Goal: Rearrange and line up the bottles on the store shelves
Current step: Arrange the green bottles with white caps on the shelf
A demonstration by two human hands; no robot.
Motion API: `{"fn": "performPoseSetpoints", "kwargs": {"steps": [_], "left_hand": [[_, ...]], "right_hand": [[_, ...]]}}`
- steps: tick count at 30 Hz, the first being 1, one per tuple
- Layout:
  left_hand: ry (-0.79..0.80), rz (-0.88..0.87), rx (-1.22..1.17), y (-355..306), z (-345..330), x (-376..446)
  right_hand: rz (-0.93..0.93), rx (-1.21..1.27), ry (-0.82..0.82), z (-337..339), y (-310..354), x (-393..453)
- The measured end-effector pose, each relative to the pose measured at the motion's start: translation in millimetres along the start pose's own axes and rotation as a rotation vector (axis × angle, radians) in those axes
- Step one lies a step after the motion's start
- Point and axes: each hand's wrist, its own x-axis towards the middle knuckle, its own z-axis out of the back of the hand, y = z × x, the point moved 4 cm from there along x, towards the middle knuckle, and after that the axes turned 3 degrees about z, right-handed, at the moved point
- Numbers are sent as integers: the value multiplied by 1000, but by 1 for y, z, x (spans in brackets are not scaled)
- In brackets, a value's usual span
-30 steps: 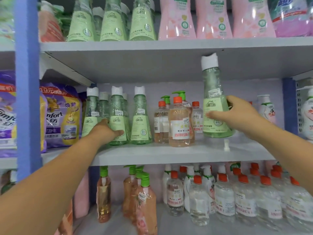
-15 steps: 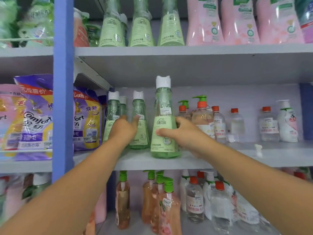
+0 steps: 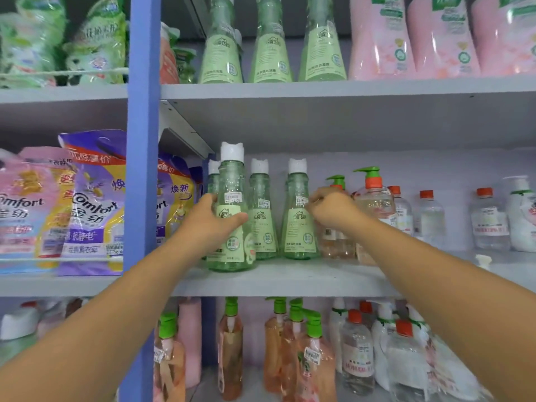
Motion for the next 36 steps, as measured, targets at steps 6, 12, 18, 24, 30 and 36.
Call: {"fn": "performPoseSetpoints", "kwargs": {"steps": [6,12,18,24,30,36], "left_hand": [[-107,28,-53,21,10,3],[-182,44,-97,31,9,2],[-134,111,-107,44,5,2],[-157,137,-125,51,6,7],[-194,178,-157,56,7,9],[-258,228,-243,59,8,14]], "right_hand": [[-117,-84,125,-6,1,24],[-112,-7,178,-30,0,38],[-33,-30,47,-40,-5,34],[-28,88,36,-39,-7,33],[0,50,-81,-30,-1,29],[-58,1,-192,-5,25,28]]}}
